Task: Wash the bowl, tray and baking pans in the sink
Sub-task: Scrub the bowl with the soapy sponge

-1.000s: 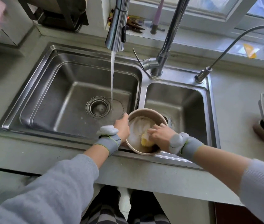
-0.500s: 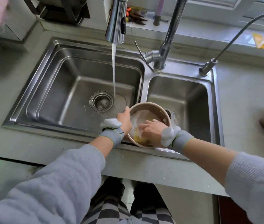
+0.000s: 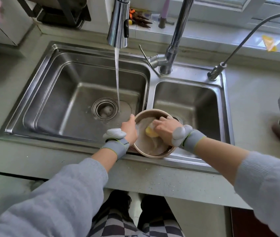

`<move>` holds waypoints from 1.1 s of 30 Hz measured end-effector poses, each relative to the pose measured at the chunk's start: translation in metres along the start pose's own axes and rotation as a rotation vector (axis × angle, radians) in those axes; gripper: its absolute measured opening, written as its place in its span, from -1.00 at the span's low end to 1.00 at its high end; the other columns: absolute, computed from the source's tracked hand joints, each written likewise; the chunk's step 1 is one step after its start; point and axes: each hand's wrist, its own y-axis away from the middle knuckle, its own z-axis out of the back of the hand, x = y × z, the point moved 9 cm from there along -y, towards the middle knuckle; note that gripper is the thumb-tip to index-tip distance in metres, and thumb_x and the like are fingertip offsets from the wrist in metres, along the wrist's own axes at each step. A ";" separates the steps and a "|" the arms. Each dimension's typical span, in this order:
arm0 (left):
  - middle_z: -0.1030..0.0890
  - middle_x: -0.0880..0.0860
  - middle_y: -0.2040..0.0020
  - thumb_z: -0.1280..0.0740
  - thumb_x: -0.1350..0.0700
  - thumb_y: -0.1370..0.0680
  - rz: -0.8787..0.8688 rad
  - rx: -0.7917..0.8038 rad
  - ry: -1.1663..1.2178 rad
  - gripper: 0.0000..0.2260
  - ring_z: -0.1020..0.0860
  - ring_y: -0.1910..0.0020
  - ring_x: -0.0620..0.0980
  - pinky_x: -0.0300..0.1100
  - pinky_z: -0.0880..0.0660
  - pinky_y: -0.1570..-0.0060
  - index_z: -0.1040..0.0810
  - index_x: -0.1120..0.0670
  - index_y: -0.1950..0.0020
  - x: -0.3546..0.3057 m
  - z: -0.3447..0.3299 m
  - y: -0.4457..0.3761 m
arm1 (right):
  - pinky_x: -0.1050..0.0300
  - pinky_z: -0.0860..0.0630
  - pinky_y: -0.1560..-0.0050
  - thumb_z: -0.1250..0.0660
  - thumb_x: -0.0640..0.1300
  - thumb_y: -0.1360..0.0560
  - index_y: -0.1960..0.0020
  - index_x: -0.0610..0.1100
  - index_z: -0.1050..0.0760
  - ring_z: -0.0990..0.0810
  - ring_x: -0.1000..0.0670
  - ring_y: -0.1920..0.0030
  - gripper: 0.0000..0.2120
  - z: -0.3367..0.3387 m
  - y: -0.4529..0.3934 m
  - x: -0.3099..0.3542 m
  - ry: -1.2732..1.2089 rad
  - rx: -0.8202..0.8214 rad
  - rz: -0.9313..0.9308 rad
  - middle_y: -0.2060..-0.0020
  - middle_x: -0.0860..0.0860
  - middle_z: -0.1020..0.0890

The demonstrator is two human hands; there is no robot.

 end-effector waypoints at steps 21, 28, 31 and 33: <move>-0.54 0.32 -0.12 -0.12 0.17 -0.62 0.001 -0.059 -0.003 -0.79 -0.50 -0.12 0.33 0.03 -0.40 0.02 -0.37 0.24 -0.19 0.012 0.006 -0.006 | 0.04 -0.28 -0.22 -0.11 -0.14 -0.59 -0.30 -0.14 -0.44 -0.28 -0.15 -0.32 -0.67 0.027 -0.028 0.044 0.025 -0.109 0.094 -0.39 -0.08 -0.26; -0.54 0.32 -0.09 -0.15 0.20 -0.60 0.006 -0.078 0.015 -0.82 -0.51 -0.07 0.32 0.00 -0.41 0.08 -0.37 0.23 -0.17 0.009 0.007 -0.004 | 0.01 -0.42 -0.04 -0.20 -0.18 -0.53 -0.11 -0.17 -0.60 -0.47 -0.19 -0.16 -0.75 0.026 -0.027 0.022 0.114 -0.117 0.035 -0.16 -0.13 -0.51; -0.53 0.31 -0.08 -0.17 0.23 -0.58 0.023 -0.085 0.031 -0.83 -0.51 -0.06 0.32 -0.01 -0.40 0.09 -0.37 0.23 -0.16 0.006 0.008 -0.001 | 0.13 -0.46 0.10 -0.09 -0.19 -0.51 0.03 -0.09 -0.66 -0.59 -0.06 0.02 -0.65 0.020 -0.021 0.002 0.228 -0.066 -0.113 0.06 -0.02 -0.62; -0.51 0.31 -0.08 -0.17 0.25 -0.57 0.017 -0.085 0.030 -0.83 -0.51 -0.03 0.31 -0.03 -0.39 0.12 -0.36 0.24 -0.15 0.003 0.008 -0.001 | 0.14 -0.42 -0.03 -0.02 -0.21 -0.58 -0.12 -0.14 -0.59 -0.54 -0.06 -0.12 -0.63 0.010 -0.014 -0.002 0.177 -0.025 -0.168 -0.09 -0.06 -0.59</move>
